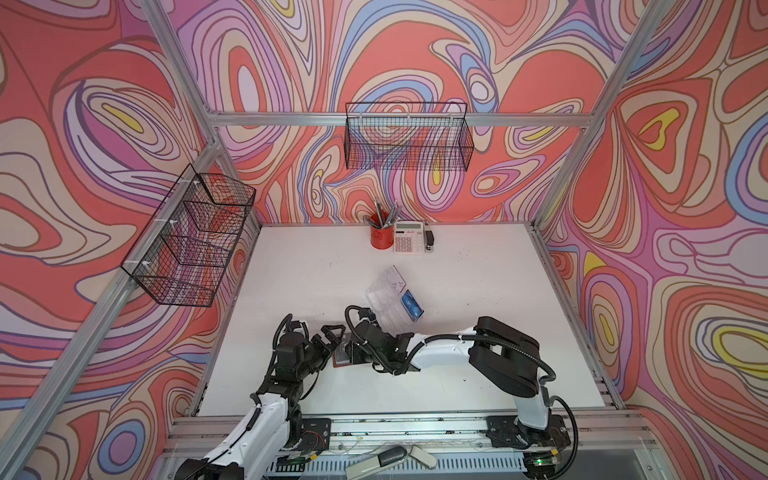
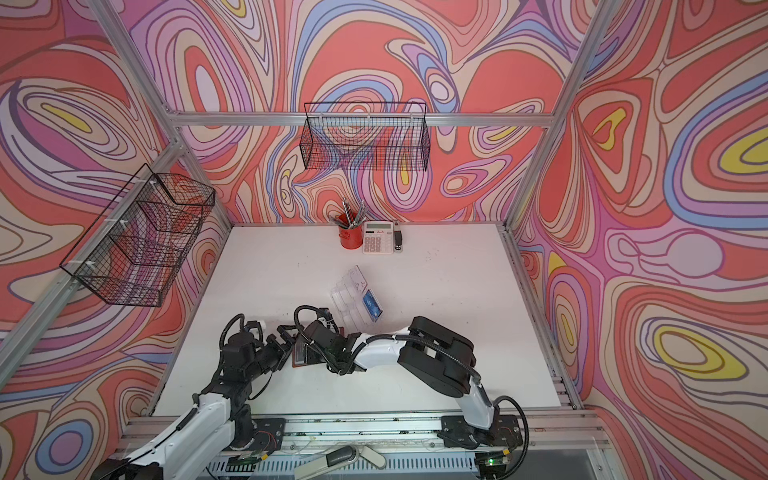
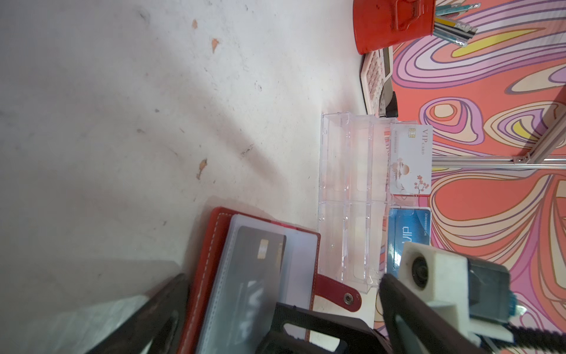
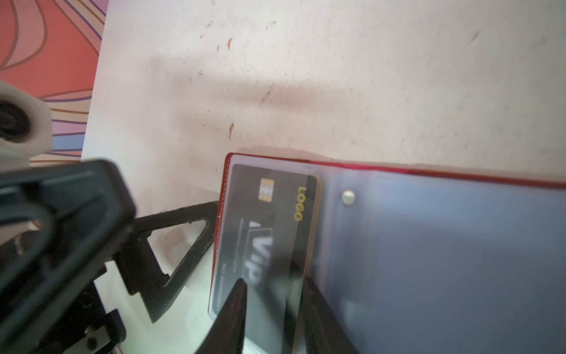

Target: Put the credit cards into the card holder

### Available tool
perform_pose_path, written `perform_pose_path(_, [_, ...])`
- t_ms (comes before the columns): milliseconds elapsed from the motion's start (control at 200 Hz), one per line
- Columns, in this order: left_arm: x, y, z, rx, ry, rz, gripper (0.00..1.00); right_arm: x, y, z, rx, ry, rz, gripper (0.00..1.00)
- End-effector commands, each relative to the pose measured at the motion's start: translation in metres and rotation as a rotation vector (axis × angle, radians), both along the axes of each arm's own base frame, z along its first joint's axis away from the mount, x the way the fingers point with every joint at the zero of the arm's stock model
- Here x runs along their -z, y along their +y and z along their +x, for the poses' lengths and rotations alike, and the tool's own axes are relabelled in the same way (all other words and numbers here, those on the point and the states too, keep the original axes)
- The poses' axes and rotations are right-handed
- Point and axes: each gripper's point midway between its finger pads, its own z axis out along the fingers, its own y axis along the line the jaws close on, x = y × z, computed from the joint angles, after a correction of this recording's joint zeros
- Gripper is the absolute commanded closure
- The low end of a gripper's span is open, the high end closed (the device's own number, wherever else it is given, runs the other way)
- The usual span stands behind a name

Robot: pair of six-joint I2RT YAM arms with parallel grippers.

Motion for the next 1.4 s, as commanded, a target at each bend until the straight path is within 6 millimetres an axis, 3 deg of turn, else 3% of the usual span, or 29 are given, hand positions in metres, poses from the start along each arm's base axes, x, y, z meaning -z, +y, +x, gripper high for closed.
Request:
perform_pose_path(0, [-0.001,0.000,0.000,0.001,-0.012,0.005,0.02,0.001,0.011,-0.001,-0.025,-0.020,0.025,0.68])
perform_pose_path(90, [-0.002,0.002,0.000,-0.002,-0.013,0.014,0.02,-0.002,0.009,-0.002,-0.033,-0.024,0.027,0.68])
perform_pose_path(240, [-0.001,0.005,0.000,-0.013,-0.009,0.034,0.02,-0.022,-0.001,0.000,-0.017,-0.066,0.034,0.65])
perform_pose_path(446, [-0.002,0.007,-0.001,-0.017,0.005,0.054,0.02,-0.046,-0.034,0.005,0.039,-0.127,0.014,0.61])
perform_pose_path(581, [-0.003,0.009,-0.003,-0.013,0.032,0.087,0.02,-0.035,-0.059,0.009,0.090,-0.117,-0.002,0.62])
perform_pose_path(676, [-0.013,0.008,0.000,0.010,0.011,0.105,0.03,-0.027,-0.069,0.009,0.103,-0.112,-0.021,0.65])
perform_pose_path(781, [-0.007,0.011,-0.002,-0.010,0.031,0.115,0.02,-0.021,-0.077,0.009,0.115,-0.118,-0.043,0.65])
perform_pose_path(891, [-0.001,0.014,-0.007,-0.017,0.098,0.127,0.03,-0.014,-0.077,0.009,0.113,-0.116,-0.052,0.65])
perform_pose_path(1057, [-0.008,0.019,-0.012,-0.012,0.210,0.185,0.09,0.001,-0.072,0.008,0.106,-0.094,-0.065,0.70])
perform_pose_path(1147, [-0.002,0.024,-0.024,-0.015,0.293,0.220,0.10,0.010,-0.073,0.006,0.107,-0.079,-0.067,0.70])
perform_pose_path(1237, [0.000,0.015,-0.029,0.030,0.315,0.180,0.11,0.019,-0.074,0.006,0.108,-0.068,-0.091,0.73])
perform_pose_path(1392, [-0.005,-0.001,-0.021,0.126,0.277,0.147,0.12,0.023,-0.079,0.005,0.122,-0.067,-0.103,0.76])
